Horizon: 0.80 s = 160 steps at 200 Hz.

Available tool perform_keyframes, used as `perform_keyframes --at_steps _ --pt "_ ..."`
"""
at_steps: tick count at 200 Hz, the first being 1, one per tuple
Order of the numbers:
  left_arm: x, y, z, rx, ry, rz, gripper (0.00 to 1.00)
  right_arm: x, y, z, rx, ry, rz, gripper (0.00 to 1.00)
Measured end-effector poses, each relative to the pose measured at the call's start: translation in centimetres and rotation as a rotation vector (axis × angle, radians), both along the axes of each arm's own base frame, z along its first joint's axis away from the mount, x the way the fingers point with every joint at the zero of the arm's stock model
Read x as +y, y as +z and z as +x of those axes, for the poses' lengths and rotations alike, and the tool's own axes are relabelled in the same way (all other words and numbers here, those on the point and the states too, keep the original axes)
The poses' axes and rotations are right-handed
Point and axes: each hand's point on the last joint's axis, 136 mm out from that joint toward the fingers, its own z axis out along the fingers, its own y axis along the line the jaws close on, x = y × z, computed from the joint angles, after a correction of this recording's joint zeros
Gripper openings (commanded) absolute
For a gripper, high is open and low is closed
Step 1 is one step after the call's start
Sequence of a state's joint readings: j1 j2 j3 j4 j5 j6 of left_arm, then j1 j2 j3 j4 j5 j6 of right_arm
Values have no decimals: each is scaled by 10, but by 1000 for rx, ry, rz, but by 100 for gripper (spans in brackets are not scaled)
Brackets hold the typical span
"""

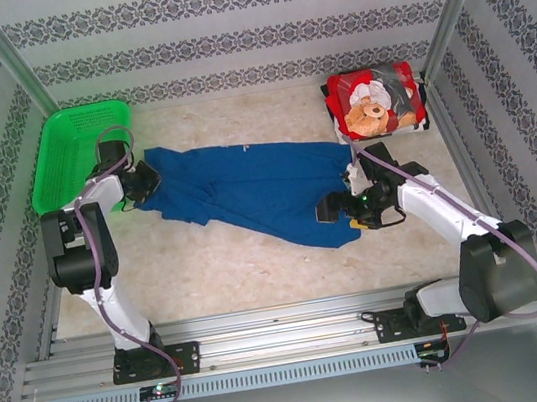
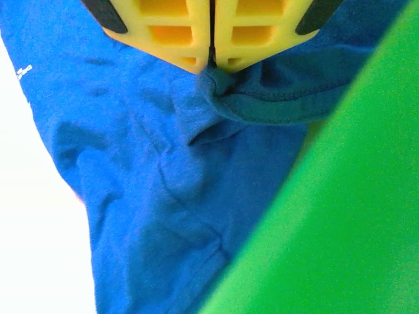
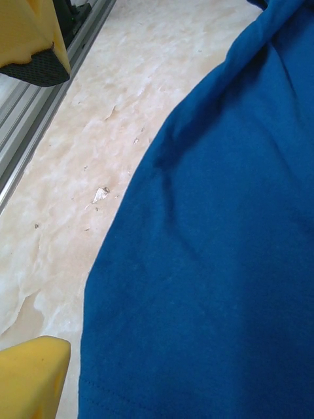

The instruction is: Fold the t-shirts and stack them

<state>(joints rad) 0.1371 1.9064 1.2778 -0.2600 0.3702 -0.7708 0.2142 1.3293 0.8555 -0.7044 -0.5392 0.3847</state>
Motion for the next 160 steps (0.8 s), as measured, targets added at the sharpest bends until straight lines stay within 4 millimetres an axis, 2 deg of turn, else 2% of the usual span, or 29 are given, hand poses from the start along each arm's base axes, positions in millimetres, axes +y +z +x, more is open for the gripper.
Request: perform_keyframes --at_steps 23,43,57,73,102,113,123,131,143,160 --pt "-2 5 10 -32 4 -24 44 0 -1 1 1 0 0 98" --pt "-7 15 11 -54 -9 -34 54 0 -1 1 0 0 0 98" --pt "-12 27 8 -66 -28 -28 56 0 -1 1 0 0 0 98" --pt "-21 50 -3 -81 -63 -8 56 0 -1 1 0 0 0 98" --pt "-54 103 -38 -131 -160 46 55 -1 -1 1 -8 1 -8 98" --pt "-67 110 -58 -142 -190 53 53 -2 0 3 -18 2 -12 98" --pt "-77 106 -82 -131 -208 40 50 -2 0 4 -26 4 -12 98" --pt "-80 93 -101 -99 -207 29 49 -1 1 5 -33 7 -11 98" --pt "-79 62 -127 -17 -187 10 47 -1 1 6 -37 10 -11 98" --pt "-77 22 -149 100 -161 -6 41 -1 0 6 -38 14 -12 98"
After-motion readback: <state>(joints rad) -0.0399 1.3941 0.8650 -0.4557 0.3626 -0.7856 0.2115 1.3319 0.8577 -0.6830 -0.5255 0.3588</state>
